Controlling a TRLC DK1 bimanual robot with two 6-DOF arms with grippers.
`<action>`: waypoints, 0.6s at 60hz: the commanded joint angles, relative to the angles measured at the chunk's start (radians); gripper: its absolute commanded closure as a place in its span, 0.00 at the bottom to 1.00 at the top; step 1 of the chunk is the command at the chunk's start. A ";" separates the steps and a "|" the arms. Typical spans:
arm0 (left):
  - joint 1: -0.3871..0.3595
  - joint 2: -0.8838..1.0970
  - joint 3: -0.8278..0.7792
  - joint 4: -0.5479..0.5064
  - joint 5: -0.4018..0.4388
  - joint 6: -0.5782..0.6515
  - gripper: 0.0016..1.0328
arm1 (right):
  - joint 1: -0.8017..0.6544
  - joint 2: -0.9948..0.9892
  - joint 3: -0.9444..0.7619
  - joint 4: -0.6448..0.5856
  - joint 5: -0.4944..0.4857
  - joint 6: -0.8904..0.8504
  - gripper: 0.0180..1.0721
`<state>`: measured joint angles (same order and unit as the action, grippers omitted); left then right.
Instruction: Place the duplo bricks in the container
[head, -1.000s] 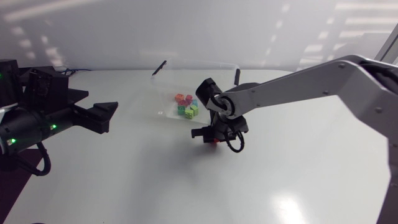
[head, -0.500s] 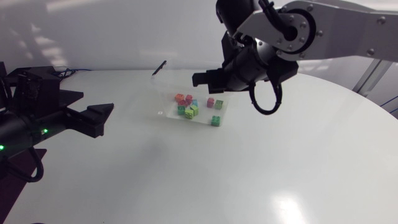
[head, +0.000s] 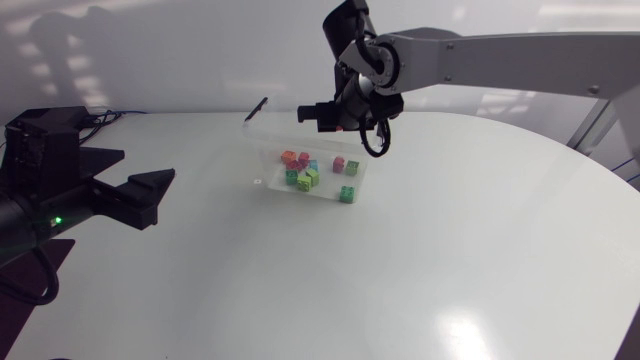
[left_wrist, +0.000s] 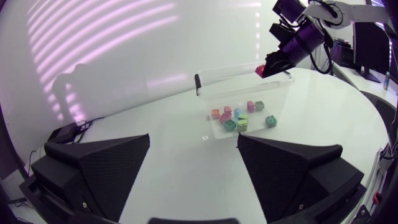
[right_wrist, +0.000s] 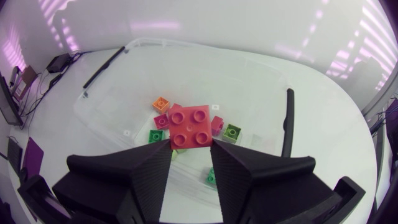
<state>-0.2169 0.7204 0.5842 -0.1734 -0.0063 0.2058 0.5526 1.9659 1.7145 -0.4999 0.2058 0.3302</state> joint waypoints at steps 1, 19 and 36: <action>0.010 -0.015 -0.037 -0.005 -0.004 -0.003 0.05 | -0.013 0.047 0.051 0.015 0.001 -0.026 0.39; 0.045 -0.056 -0.060 0.003 -0.004 -0.002 0.04 | -0.017 -0.133 -0.102 0.077 0.073 -0.082 0.06; 0.102 -0.156 -0.093 -0.005 -0.004 0.003 0.04 | -0.089 -0.489 -0.454 0.208 0.126 -0.158 0.06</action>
<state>-0.1406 0.5976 0.5167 -0.1768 -0.0063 0.2062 0.4957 1.5532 1.3594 -0.3080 0.3168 0.2073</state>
